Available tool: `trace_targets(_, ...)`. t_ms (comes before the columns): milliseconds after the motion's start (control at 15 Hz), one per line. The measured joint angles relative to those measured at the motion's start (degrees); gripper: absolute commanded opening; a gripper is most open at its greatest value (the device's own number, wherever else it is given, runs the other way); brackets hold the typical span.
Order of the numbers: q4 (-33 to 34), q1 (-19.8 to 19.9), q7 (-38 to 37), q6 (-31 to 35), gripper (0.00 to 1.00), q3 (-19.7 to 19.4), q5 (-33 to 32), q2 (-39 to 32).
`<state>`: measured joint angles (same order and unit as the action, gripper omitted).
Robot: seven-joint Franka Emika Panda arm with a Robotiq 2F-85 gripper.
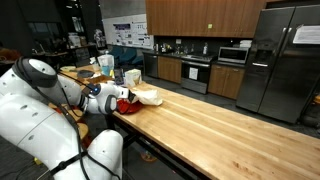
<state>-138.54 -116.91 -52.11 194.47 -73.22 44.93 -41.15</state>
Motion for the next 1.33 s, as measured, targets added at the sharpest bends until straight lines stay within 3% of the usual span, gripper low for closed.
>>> trace_targets(267,0.02,0.13,-0.25,-0.04,0.01,-0.38,0.56,-0.03)
trace_targets(733,0.96,3.28,-1.07,-0.82,0.01,-0.96,4.86,-8.9)
trace_targets(1000,0.83,1.09,-0.84,-3.45,0.01,-0.85,4.26,-8.2)
trace_targets(1333,-0.31,-3.74,2.47,-4.34,0.01,-0.43,2.11,0.51)
